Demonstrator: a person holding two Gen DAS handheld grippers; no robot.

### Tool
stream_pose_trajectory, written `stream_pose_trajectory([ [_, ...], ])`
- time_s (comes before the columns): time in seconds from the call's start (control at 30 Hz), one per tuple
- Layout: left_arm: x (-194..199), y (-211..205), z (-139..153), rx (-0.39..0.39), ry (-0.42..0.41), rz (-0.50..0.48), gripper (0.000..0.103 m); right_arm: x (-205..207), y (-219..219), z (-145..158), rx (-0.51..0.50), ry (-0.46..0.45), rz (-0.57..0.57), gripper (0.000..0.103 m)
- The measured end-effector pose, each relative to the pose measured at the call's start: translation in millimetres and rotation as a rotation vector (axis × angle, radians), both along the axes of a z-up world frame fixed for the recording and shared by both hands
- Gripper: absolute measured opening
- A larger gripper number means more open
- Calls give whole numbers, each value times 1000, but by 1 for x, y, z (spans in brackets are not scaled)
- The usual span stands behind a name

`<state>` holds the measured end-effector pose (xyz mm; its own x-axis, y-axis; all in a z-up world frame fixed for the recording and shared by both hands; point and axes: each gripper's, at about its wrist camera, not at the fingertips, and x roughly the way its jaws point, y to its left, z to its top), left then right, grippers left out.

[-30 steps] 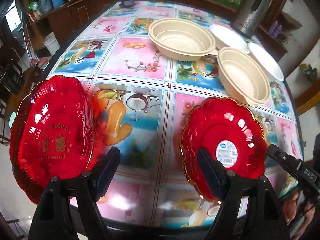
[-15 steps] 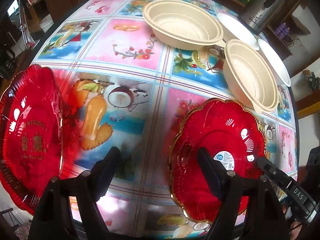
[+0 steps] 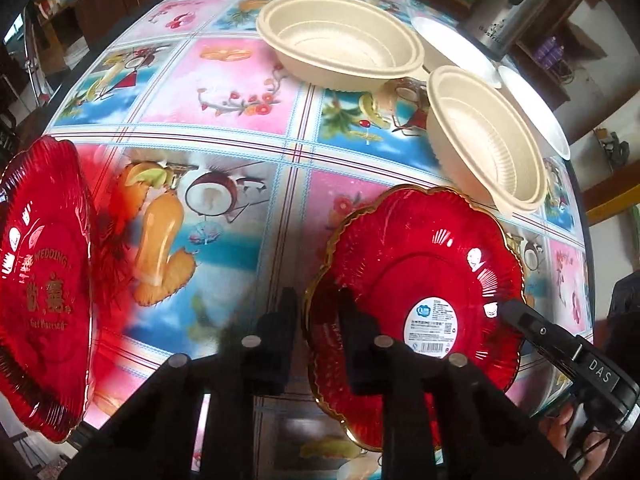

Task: Organize plates and bowls
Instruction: 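Carry the small red plate toward the large plate in the left gripper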

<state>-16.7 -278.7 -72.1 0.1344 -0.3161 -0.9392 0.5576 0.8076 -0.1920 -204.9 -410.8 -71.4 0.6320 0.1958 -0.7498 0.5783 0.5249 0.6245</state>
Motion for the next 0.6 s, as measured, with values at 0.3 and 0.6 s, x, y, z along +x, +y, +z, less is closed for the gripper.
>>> stream_pose_trajectory([
  [0.3,-4,-1,4,-19,-19,-29,14,3,5,1,-27,-15,-3,4],
  [0.6,-16,15,22,-45,-64,-64,13,-5,12,14,-34,-33,9,4],
])
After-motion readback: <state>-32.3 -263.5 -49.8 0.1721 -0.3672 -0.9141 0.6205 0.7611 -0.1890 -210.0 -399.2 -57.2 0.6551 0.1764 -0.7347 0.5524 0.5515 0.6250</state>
